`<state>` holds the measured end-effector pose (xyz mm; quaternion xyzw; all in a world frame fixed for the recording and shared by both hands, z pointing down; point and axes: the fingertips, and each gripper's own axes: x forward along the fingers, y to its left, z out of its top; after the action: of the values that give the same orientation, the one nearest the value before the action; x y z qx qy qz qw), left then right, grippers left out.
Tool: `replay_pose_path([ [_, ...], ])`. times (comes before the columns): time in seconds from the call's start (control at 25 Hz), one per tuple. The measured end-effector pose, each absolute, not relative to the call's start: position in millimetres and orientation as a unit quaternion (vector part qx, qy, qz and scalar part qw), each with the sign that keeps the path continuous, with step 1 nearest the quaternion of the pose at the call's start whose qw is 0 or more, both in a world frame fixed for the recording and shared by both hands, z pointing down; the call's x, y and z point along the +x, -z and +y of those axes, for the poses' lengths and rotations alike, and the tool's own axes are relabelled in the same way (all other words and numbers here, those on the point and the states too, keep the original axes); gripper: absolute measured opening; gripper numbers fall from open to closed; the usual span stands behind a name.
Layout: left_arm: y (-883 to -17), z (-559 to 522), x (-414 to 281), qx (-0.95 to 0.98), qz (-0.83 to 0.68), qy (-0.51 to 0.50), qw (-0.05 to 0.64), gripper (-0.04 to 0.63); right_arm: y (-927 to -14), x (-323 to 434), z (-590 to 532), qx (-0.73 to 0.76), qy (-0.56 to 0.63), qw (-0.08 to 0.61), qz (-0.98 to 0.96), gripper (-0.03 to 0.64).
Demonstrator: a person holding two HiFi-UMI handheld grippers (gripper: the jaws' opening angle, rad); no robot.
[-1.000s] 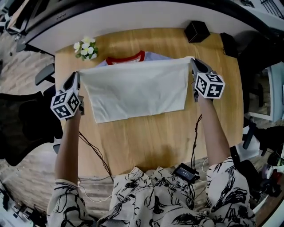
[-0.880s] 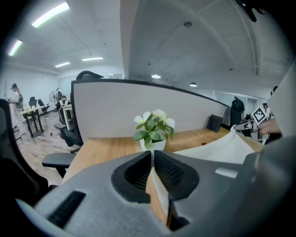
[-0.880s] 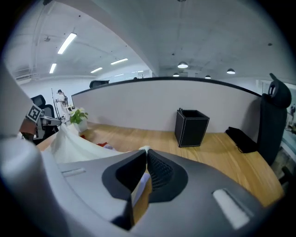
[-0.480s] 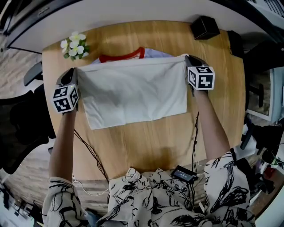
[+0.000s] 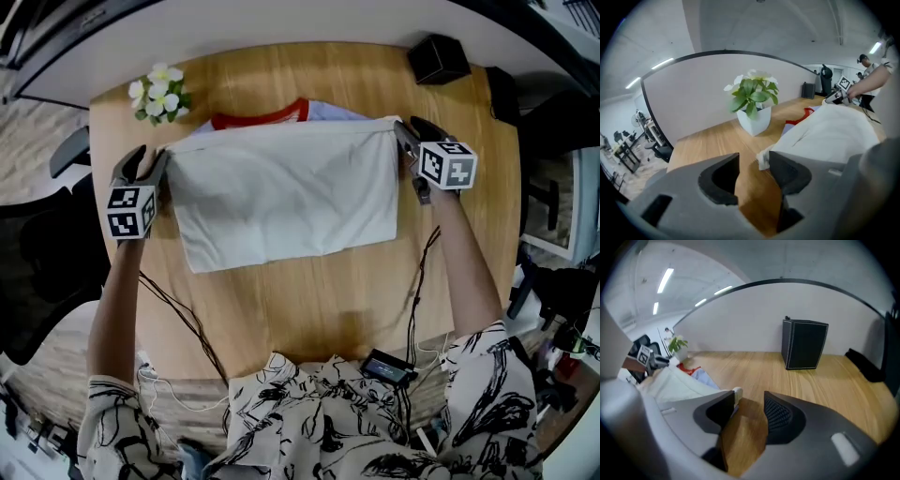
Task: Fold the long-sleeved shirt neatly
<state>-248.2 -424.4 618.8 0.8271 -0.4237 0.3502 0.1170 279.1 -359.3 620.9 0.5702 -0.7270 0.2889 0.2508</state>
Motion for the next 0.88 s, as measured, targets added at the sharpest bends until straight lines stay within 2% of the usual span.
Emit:
replay_pose_path([
  [0.04,-612.8,-422.1,-253.9,0.835,-0.409,-0.354,0.103,0.225,-613.5,285.7,-358.5,0.562,-0.300,0.228,-0.736,0.225],
  [0.12,-593.7,-415.4,-261.9,0.846,-0.373,-0.379,0.034,0.227,-592.0,292.8,-358.7,0.540,-0.268,0.226,-0.765,0.244],
  [0.24,-567.3,-403.3,-251.8,0.855,-0.292,-0.419,-0.089,0.233,-563.4,271.6,-360.0,0.463,-0.146,0.306,-0.819,0.259],
  [0.36,-566.7,-393.0,-226.6,0.852,-0.208,-0.452,-0.165,0.231,-557.8,231.3,-359.6,0.365,-0.045,0.391,-0.844,0.259],
  [0.6,-593.1,-392.5,-189.9,0.836,-0.118,-0.496,-0.204,0.217,-589.9,169.4,-368.3,0.246,0.022,0.480,-0.842,0.242],
  [0.88,-615.1,-402.6,-172.7,0.832,-0.100,-0.511,-0.191,0.138,-609.5,130.5,-365.6,0.195,0.020,0.485,-0.852,0.212],
])
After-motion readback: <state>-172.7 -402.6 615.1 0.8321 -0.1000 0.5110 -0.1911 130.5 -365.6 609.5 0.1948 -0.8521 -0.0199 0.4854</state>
